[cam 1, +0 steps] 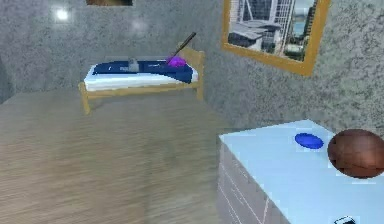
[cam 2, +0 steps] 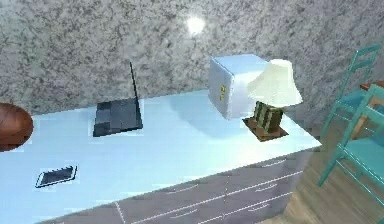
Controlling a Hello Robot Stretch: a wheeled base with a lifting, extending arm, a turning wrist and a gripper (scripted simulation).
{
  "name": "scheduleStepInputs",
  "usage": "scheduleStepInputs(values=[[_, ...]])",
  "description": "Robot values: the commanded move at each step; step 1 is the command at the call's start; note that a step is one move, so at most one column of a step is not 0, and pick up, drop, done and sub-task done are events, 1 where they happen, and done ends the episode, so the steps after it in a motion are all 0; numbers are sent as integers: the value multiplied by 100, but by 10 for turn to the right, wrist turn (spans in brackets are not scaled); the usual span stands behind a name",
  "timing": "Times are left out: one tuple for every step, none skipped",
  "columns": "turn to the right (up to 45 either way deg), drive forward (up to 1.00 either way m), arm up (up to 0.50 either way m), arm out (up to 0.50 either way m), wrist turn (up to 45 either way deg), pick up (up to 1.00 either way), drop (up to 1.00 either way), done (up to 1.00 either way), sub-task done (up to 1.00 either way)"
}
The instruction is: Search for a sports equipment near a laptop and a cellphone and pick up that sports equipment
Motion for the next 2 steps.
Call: scheduleStepInputs(values=[[450, 0, 0, 0, 0, 0, 0, 0, 0], [30, 0, 0, 0, 0, 0, 0, 0, 0]])
